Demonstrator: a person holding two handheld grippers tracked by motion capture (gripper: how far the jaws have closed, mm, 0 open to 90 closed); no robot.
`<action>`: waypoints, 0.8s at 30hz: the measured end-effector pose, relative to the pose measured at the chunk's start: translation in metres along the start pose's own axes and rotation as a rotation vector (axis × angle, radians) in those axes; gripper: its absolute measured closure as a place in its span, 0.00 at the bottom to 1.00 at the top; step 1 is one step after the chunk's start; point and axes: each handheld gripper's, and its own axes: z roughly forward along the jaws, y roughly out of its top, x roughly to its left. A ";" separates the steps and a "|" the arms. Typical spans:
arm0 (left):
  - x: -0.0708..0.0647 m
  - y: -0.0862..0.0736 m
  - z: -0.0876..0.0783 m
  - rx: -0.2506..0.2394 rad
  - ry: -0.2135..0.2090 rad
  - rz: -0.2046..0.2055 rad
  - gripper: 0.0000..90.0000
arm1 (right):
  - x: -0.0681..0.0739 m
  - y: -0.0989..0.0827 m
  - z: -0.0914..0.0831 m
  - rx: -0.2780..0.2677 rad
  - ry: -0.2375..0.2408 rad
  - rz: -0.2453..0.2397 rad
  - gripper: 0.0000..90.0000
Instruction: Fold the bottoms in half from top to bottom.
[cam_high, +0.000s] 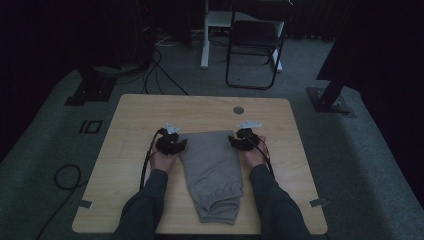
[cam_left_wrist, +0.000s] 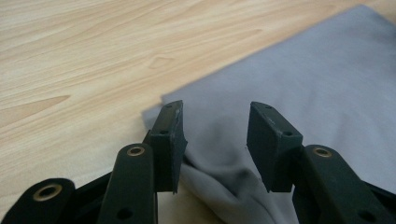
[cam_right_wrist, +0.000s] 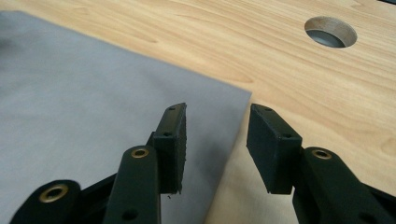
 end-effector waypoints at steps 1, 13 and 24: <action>0.001 0.001 0.003 0.004 0.009 -0.011 0.62 | -0.001 0.002 0.004 0.006 -0.001 0.006 0.63; 0.016 0.002 0.024 0.046 0.043 -0.112 0.58 | -0.006 0.013 0.040 0.083 -0.016 0.076 0.55; 0.023 0.007 0.025 0.070 0.012 -0.137 0.64 | -0.005 0.016 0.047 0.071 0.006 0.093 0.56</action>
